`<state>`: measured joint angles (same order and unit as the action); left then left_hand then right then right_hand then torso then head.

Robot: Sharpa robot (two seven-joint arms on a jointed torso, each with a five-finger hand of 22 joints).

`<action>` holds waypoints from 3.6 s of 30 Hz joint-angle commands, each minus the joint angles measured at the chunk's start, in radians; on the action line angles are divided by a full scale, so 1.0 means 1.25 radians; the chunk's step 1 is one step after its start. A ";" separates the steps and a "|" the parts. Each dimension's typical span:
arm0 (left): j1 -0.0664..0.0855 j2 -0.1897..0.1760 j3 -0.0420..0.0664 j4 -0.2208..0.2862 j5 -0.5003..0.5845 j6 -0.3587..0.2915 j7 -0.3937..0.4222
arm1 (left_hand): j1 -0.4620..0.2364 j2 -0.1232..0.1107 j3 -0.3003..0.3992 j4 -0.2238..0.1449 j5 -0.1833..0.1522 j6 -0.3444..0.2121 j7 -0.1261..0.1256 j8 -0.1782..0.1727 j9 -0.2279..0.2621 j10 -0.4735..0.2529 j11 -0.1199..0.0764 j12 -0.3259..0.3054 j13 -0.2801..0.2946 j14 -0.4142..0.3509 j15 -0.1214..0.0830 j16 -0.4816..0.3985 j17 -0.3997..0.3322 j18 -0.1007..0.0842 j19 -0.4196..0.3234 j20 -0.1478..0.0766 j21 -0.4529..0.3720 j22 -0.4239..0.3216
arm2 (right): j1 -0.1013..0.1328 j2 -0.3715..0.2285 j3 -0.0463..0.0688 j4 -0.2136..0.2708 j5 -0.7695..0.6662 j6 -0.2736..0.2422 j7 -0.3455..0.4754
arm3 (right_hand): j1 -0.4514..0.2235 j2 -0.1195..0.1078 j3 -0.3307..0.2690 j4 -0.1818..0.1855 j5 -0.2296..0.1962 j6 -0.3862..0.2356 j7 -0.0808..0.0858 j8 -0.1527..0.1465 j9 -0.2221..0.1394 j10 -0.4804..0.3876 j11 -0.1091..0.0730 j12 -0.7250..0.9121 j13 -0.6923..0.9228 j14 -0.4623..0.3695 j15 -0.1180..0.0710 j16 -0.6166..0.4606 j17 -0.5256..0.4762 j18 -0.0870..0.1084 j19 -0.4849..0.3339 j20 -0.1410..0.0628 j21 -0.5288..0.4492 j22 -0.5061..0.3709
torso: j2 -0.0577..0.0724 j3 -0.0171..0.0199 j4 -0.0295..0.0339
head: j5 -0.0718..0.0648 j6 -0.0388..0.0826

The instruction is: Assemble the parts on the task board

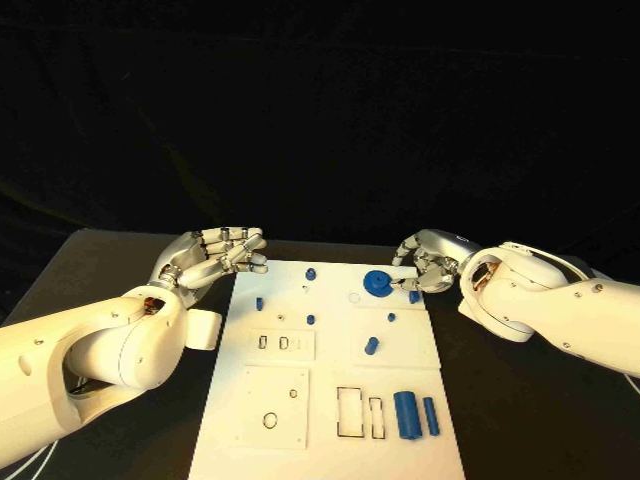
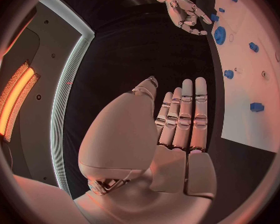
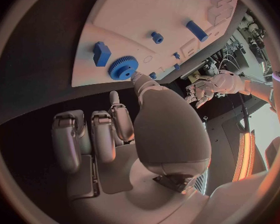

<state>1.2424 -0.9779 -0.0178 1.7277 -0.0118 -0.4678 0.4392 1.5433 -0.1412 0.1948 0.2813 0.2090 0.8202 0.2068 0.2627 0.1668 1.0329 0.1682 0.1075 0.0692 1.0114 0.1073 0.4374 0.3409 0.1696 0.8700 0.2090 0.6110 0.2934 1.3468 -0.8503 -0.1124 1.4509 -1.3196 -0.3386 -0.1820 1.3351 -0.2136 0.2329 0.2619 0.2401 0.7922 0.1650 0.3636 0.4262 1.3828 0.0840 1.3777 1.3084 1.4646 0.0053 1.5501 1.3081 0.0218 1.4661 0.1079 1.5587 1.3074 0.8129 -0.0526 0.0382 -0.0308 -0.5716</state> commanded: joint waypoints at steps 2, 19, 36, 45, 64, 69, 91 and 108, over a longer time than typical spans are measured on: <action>0.001 0.002 0.001 0.001 -0.004 0.016 0.004 | 0.003 -0.004 0.005 0.000 -0.004 -0.006 0.014 -0.005 -0.001 -0.006 0.000 -0.005 -0.001 -0.004 0.004 0.004 0.001 0.007 -0.005 0.000 0.005 0.001 | -0.004 0.013 -0.001 -0.006 -0.004 0.029 -0.008 | 0.010 -0.001 -0.007 0.001 0.008 -0.010 0.000 0.005 0.001 0.009 -0.001 0.009 0.043 0.078 0.005 0.006 0.179 -0.016 0.079 0.009 0.006 0.205 | 0.001 -0.0016 0.0024 | 0.000 -0.004; 0.001 0.001 0.001 -0.001 -0.004 0.017 0.003 | 0.003 -0.004 0.005 0.000 -0.004 -0.006 0.014 -0.005 -0.001 -0.006 0.000 -0.005 -0.001 -0.004 0.004 0.004 0.001 0.007 -0.005 0.000 0.005 0.001 | -0.014 0.061 -0.004 -0.044 -0.046 0.026 -0.014 | 0.020 0.006 -0.008 0.005 0.012 -0.015 0.002 0.008 0.002 0.010 0.000 0.014 0.048 0.079 0.006 0.008 0.184 -0.017 0.083 0.010 0.009 0.209 | 0.000 -0.0018 0.0016 | 0.003 -0.010; 0.001 0.000 0.001 -0.002 -0.004 0.019 0.002 | 0.003 -0.004 0.005 0.000 -0.004 -0.006 0.014 -0.005 -0.001 -0.006 0.000 -0.005 -0.001 -0.004 0.004 0.004 0.001 0.007 -0.005 0.000 0.005 0.001 | -0.018 0.078 -0.004 -0.065 -0.073 0.026 -0.015 | 0.033 0.010 -0.005 0.005 0.017 -0.019 0.003 0.010 0.002 0.007 0.002 0.014 0.047 0.080 0.008 0.009 0.186 -0.017 0.084 0.011 0.010 0.211 | 0.000 -0.0013 0.0007 | 0.005 -0.014; 0.001 -0.001 0.001 -0.002 -0.004 0.020 0.000 | 0.003 -0.004 0.005 0.000 -0.004 -0.006 0.014 -0.005 -0.001 -0.006 0.000 -0.005 -0.001 -0.004 0.004 0.004 0.001 0.007 -0.005 0.000 0.005 0.001 | -0.023 0.084 -0.004 -0.069 -0.086 0.044 -0.015 | 0.045 0.014 0.001 0.003 0.021 -0.013 0.003 0.016 0.003 0.010 0.002 0.018 0.052 0.081 0.008 0.010 0.190 -0.017 0.084 0.012 0.010 0.211 | 0.000 -0.0013 0.0004 | 0.005 -0.016; 0.001 -0.002 0.001 -0.003 -0.004 0.020 -0.001 | 0.007 -0.002 0.008 -0.001 -0.004 -0.006 0.013 -0.005 -0.001 -0.005 0.000 -0.007 0.000 -0.006 0.003 0.004 0.003 0.007 -0.010 0.001 0.011 0.005 | -0.029 0.081 -0.005 -0.047 -0.153 -0.053 -0.013 | 0.096 0.040 0.100 -0.008 -0.012 0.075 -0.025 0.043 0.002 0.044 -0.024 0.050 0.087 0.082 -0.013 0.012 0.196 -0.017 0.084 -0.005 0.010 0.211 | -0.001 -0.0017 0.0018 | 0.006 -0.015; 0.001 -0.002 0.001 -0.004 -0.004 0.020 -0.001 | 0.008 -0.001 0.009 -0.001 -0.004 -0.006 0.013 -0.005 -0.001 -0.005 -0.001 -0.007 0.000 -0.006 0.003 0.005 0.004 0.007 -0.011 0.000 0.013 0.005 | -0.027 0.077 -0.004 -0.014 -0.157 -0.099 -0.006 | 0.094 0.038 0.113 -0.010 -0.012 0.086 -0.029 0.046 0.002 0.053 -0.027 0.058 0.096 0.082 -0.016 0.012 0.197 -0.017 0.084 -0.008 0.010 0.211 | -0.001 -0.0017 0.0008 | 0.009 -0.014; 0.001 0.004 0.001 -0.003 -0.004 0.023 -0.004 | 0.010 -0.001 0.011 -0.002 -0.005 -0.007 0.012 -0.006 -0.001 -0.006 0.000 -0.008 0.000 -0.007 0.003 0.005 0.005 0.007 -0.013 0.000 0.015 0.007 | -0.022 0.198 -0.005 0.004 -0.215 -0.142 -0.014 | 0.079 0.035 0.129 -0.007 -0.031 0.089 -0.031 0.042 0.000 0.053 -0.029 0.057 0.095 0.082 -0.019 0.013 0.198 -0.017 0.084 -0.012 0.010 0.211 | 0.001 -0.0021 0.0027 | 0.012 -0.014; 0.001 0.007 0.001 -0.004 -0.004 0.025 -0.005 | 0.010 -0.001 0.011 -0.002 -0.005 -0.007 0.012 -0.006 -0.001 -0.006 0.000 -0.009 0.000 -0.008 0.003 0.005 0.005 0.007 -0.014 0.001 0.017 0.008 | -0.046 0.283 -0.010 -0.082 -0.206 -0.111 -0.009 | 0.074 0.033 0.135 -0.007 -0.026 0.087 -0.030 0.038 -0.001 0.051 -0.029 0.055 0.092 0.082 -0.019 0.012 0.195 -0.017 0.084 -0.012 0.010 0.211 | 0.001 -0.0007 0.0008 | 0.015 -0.019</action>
<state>1.2426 -0.9708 -0.0177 1.7212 -0.0120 -0.4562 0.4282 1.5472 -0.1451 0.2032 0.2786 0.2090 0.8167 0.2106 0.2588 0.1669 1.0330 0.1682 0.0997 0.0692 1.0076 0.1111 0.4374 0.3465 0.1696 0.8592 0.2128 0.6293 0.3023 1.2907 -0.4993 -0.1254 1.3505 -1.5686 -0.5006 -0.1952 1.4369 -0.1768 0.3964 0.2537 0.2048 0.8472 0.1642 0.4094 0.4212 1.4440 0.0488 1.4462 1.3073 1.4666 -0.0112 1.5615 1.3078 0.0067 1.4662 0.1001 1.5663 1.3080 0.8142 -0.0545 0.0409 -0.0131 -0.5947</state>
